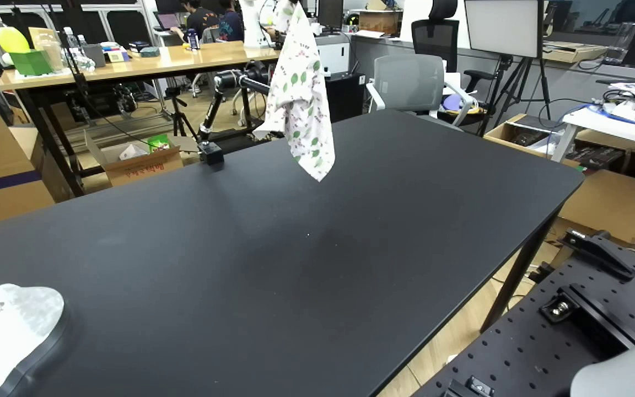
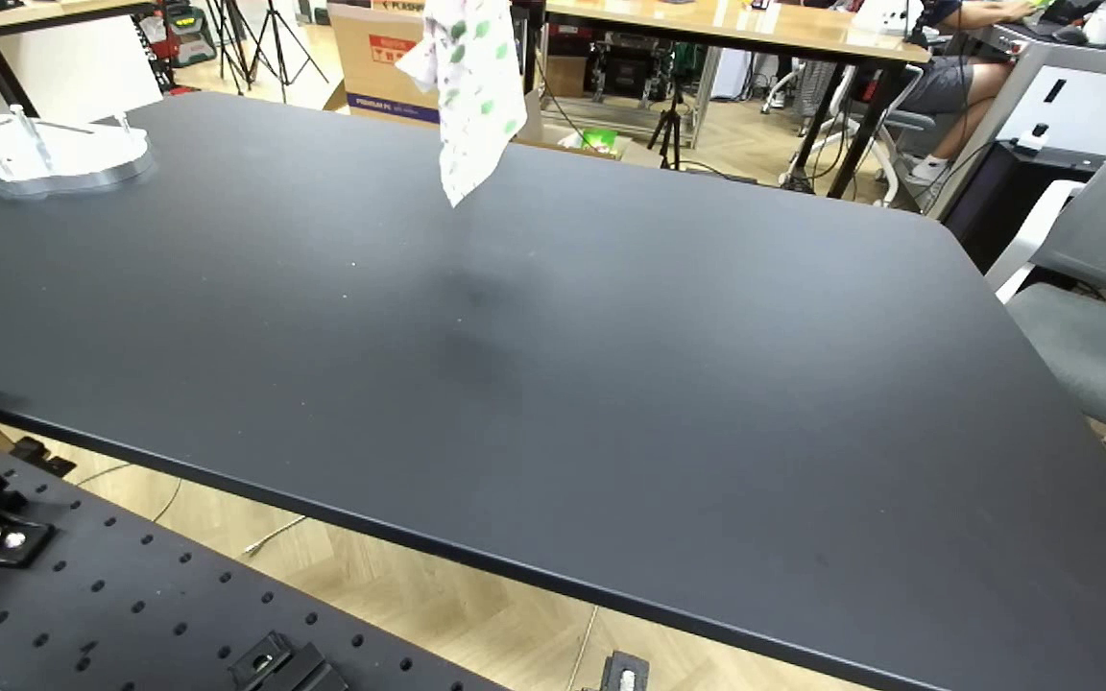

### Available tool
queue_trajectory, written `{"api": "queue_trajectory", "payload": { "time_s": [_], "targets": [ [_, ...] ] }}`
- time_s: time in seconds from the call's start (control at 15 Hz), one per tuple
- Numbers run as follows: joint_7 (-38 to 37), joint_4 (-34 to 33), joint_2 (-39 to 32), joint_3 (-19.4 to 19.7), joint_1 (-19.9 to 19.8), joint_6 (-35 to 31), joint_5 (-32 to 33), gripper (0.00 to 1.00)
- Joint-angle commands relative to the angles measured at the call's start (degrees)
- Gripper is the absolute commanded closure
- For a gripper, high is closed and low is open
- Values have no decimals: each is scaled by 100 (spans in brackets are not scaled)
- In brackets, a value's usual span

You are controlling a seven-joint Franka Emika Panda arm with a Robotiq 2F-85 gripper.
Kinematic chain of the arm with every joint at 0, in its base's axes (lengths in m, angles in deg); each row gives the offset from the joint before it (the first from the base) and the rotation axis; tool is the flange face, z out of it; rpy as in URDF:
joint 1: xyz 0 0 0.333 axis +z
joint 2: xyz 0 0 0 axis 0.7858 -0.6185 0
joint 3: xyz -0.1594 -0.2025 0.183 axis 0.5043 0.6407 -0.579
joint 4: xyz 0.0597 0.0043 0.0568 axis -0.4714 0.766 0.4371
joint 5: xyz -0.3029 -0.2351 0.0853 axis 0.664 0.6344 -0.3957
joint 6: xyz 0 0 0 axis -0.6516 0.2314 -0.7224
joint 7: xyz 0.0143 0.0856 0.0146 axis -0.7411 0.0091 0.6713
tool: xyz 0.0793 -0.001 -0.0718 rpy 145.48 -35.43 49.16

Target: Hang the cloth on the stand

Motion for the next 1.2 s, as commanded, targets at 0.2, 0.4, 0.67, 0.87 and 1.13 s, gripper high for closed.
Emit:
{"api": "queue_trajectory", "payload": {
  "time_s": [0.2, 0.4, 0.67, 0.87, 1.13],
  "targets": [
    [-17, -805, -792, 73, -42, 230, 71, 100],
    [-22, -1092, -1073, 52, -2, 335, 118, 100],
    [-110, -1589, -1394, 2, 117, 623, 426, 100],
    [-125, -1973, -1643, 1, 196, 799, 538, 100],
    [-101, -2352, -1992, 58, 197, 950, 492, 100]
  ]
}}
